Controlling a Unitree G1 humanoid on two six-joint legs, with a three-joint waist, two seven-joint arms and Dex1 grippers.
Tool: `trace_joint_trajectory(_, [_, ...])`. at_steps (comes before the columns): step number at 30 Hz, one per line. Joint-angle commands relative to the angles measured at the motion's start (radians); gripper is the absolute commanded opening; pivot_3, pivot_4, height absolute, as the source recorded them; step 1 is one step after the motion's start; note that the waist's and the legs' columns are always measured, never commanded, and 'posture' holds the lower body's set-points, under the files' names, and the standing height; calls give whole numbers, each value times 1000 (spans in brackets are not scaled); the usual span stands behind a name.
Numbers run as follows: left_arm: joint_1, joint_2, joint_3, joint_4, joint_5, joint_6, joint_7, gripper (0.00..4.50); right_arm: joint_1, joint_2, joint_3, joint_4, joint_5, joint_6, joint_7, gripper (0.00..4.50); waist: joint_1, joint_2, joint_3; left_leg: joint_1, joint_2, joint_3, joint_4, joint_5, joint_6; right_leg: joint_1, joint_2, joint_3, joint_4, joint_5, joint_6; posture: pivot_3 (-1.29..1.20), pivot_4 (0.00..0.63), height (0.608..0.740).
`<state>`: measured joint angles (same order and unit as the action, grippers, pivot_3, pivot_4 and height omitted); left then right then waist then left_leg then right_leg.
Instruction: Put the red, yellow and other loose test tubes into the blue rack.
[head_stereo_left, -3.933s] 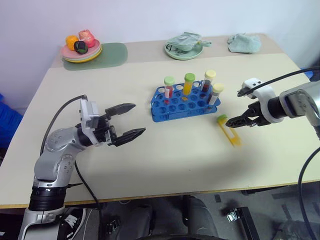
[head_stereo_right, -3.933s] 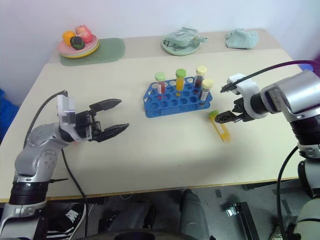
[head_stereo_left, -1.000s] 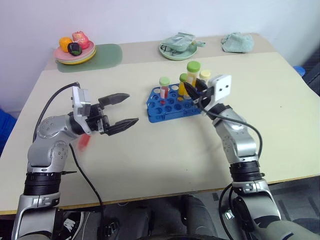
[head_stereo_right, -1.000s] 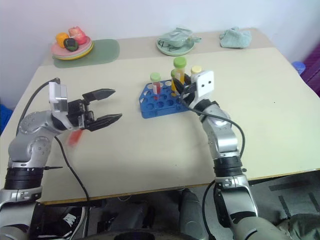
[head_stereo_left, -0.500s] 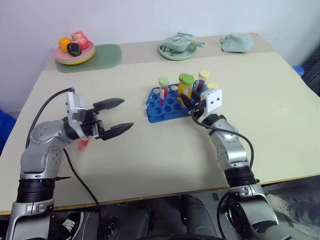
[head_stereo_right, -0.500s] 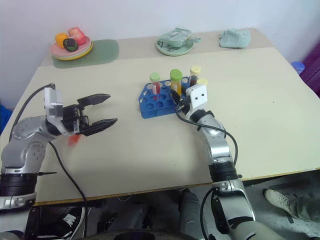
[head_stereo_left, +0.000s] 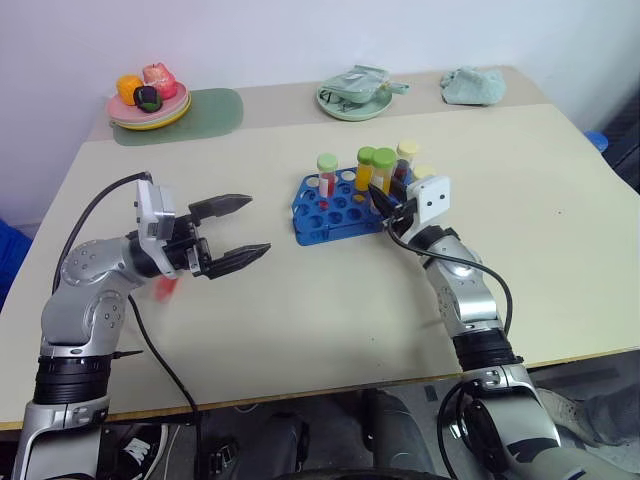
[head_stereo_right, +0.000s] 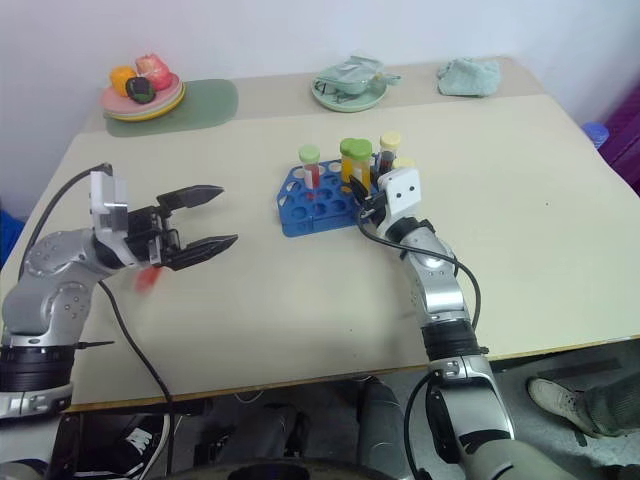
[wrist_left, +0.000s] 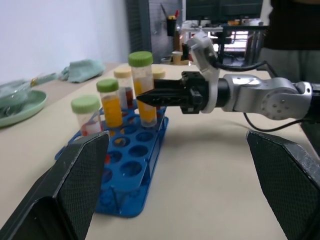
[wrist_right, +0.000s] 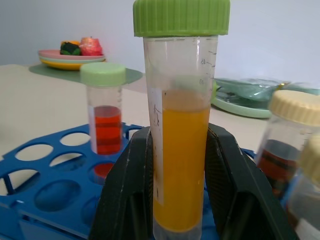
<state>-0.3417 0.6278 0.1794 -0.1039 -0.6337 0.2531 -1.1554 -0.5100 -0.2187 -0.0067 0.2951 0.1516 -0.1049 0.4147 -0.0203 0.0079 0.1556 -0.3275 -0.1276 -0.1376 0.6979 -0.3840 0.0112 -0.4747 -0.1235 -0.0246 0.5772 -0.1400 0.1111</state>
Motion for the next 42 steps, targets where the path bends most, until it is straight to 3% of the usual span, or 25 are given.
trace_joint_trajectory(1, [-20, 9, 14, -39, -22, 10, 9, 4500, 8, -14, -14, -19, 7, 2, 15, 801, 0, 0, 0, 0, 0, 0, 0, 0, 0, 0, 0, 0, 0, 0, 0, 0, 150, 740])
trace_joint_trajectory(25, [-12, 11, 22, -44, -24, 18, 19, 4500, 15, 25, -5, -34, 32, 39, 28, 801, 1, 0, 0, 0, 0, 0, 0, 0, 0, 0, 0, 0, 0, 0, 0, 0, 150, 740])
trace_joint_trajectory(33, [-9, 12, 25, -34, -22, 14, 17, 4500, 27, 22, -24, -74, 72, 76, 50, 4457, 0, 0, 0, 0, 0, 0, 0, 0, 0, 0, 1, 0, 0, 0, 0, 0, 150, 740])
trace_joint_trajectory(37, [-1, 16, 32, -28, -23, 13, 11, 4500, 60, -17, -39, -142, 99, 109, 87, 4457, 3, 0, 0, 0, 0, 0, 0, 0, 0, 0, 1, 0, 0, 0, 0, 0, 150, 740])
trace_joint_trajectory(42, [26, 30, 46, -40, -26, 25, 16, 4500, 172, -161, -97, -321, 224, 235, 225, 4457, 9, 0, 0, 0, 0, 0, 0, 0, 0, 0, 0, 1, 0, 0, 0, 0, 150, 740])
